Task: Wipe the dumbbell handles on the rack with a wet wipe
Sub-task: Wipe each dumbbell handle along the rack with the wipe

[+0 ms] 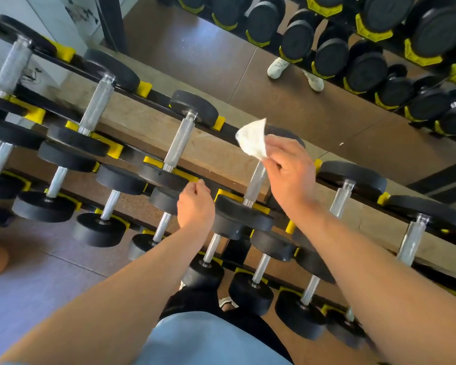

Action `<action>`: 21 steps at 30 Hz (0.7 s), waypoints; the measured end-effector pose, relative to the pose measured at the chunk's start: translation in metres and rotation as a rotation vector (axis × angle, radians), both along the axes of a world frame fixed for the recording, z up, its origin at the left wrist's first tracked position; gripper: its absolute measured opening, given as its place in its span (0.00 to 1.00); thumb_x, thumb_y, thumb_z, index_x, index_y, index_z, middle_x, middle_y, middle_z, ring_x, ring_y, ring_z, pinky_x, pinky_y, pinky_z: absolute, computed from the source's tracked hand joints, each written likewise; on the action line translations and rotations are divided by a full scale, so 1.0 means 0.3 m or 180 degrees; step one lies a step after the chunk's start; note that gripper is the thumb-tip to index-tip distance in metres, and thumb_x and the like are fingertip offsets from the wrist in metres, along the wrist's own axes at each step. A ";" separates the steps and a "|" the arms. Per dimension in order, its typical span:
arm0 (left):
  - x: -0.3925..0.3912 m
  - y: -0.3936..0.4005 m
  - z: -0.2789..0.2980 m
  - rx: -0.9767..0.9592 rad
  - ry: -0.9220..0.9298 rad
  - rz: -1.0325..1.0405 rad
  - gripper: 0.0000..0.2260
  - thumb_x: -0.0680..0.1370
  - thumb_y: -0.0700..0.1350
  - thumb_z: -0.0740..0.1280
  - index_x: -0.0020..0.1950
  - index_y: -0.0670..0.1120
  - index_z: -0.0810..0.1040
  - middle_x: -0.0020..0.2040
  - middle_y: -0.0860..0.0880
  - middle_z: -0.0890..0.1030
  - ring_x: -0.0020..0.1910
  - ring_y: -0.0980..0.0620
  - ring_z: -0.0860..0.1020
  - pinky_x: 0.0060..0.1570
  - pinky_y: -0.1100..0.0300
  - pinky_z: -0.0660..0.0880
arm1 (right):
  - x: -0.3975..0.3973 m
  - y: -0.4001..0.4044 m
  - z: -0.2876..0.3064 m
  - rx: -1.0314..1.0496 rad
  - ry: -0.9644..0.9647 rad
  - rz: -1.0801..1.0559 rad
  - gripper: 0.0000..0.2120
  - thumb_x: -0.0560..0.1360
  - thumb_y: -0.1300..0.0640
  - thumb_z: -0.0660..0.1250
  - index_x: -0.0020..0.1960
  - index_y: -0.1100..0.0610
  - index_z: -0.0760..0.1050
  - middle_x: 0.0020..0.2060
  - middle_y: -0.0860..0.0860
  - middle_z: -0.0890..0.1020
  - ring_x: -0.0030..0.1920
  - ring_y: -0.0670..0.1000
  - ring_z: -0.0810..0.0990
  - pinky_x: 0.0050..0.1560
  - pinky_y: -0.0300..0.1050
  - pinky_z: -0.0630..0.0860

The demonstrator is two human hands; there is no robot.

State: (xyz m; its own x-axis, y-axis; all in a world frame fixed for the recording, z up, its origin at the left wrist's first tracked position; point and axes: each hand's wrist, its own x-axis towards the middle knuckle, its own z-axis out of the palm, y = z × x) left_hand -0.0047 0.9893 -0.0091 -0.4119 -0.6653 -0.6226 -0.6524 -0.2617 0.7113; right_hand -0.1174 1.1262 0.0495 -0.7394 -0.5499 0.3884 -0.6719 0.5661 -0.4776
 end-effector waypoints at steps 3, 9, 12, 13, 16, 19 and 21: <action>-0.093 0.035 -0.025 -0.0141 -0.0289 0.0093 0.14 0.85 0.52 0.54 0.51 0.49 0.77 0.42 0.51 0.77 0.39 0.54 0.74 0.36 0.59 0.67 | -0.121 0.024 -0.159 0.1409 0.0383 0.1008 0.16 0.69 0.65 0.76 0.56 0.57 0.85 0.57 0.56 0.84 0.61 0.58 0.81 0.63 0.57 0.77; -0.149 0.089 -0.097 -0.0208 -0.0524 0.0760 0.17 0.85 0.53 0.53 0.56 0.48 0.79 0.48 0.50 0.77 0.45 0.50 0.72 0.47 0.56 0.65 | -0.019 0.062 -0.249 0.1622 -0.0210 0.0587 0.11 0.74 0.60 0.67 0.54 0.58 0.82 0.51 0.56 0.85 0.54 0.59 0.83 0.53 0.52 0.80; -0.152 0.085 -0.102 -0.0373 -0.0588 0.0755 0.18 0.85 0.53 0.53 0.57 0.47 0.80 0.51 0.48 0.80 0.48 0.48 0.75 0.48 0.57 0.64 | 0.076 0.042 -0.214 0.1111 -0.1639 0.0142 0.08 0.80 0.59 0.62 0.51 0.58 0.80 0.41 0.55 0.84 0.42 0.57 0.82 0.41 0.54 0.77; -0.154 0.084 -0.106 -0.0413 -0.0573 0.0759 0.18 0.85 0.53 0.53 0.57 0.47 0.80 0.51 0.49 0.80 0.49 0.48 0.75 0.48 0.57 0.65 | 0.087 0.034 -0.197 0.0786 -0.2468 -0.0132 0.09 0.80 0.59 0.62 0.52 0.58 0.80 0.43 0.55 0.84 0.45 0.56 0.81 0.45 0.54 0.76; -0.158 0.087 -0.121 -0.0375 -0.0485 0.0839 0.17 0.84 0.53 0.53 0.55 0.48 0.80 0.49 0.49 0.80 0.48 0.49 0.77 0.49 0.56 0.70 | 0.042 0.038 -0.128 0.0035 -0.3010 -0.0760 0.13 0.82 0.57 0.61 0.62 0.54 0.79 0.51 0.50 0.83 0.53 0.47 0.80 0.54 0.43 0.77; -0.155 0.090 -0.117 -0.0424 -0.0526 0.0861 0.17 0.84 0.54 0.53 0.51 0.49 0.79 0.46 0.49 0.80 0.46 0.47 0.78 0.47 0.53 0.73 | -0.051 0.024 -0.059 -0.0132 -0.1325 -0.0223 0.11 0.82 0.60 0.62 0.61 0.57 0.80 0.50 0.49 0.84 0.50 0.40 0.80 0.49 0.28 0.72; -0.149 0.110 -0.106 -0.0420 -0.0584 0.0889 0.16 0.84 0.54 0.52 0.50 0.50 0.77 0.47 0.49 0.79 0.46 0.46 0.77 0.48 0.52 0.73 | -0.111 0.023 -0.099 0.0550 -0.0303 0.0726 0.14 0.78 0.66 0.64 0.61 0.59 0.81 0.56 0.53 0.84 0.58 0.48 0.80 0.62 0.38 0.74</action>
State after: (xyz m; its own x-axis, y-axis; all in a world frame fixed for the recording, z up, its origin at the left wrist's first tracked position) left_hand -0.0493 1.0221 -0.0409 -0.0923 -0.8160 -0.5706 -0.6886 -0.3616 0.6285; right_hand -0.1508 1.1332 0.0200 -0.6178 -0.7579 0.2095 -0.7479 0.4841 -0.4542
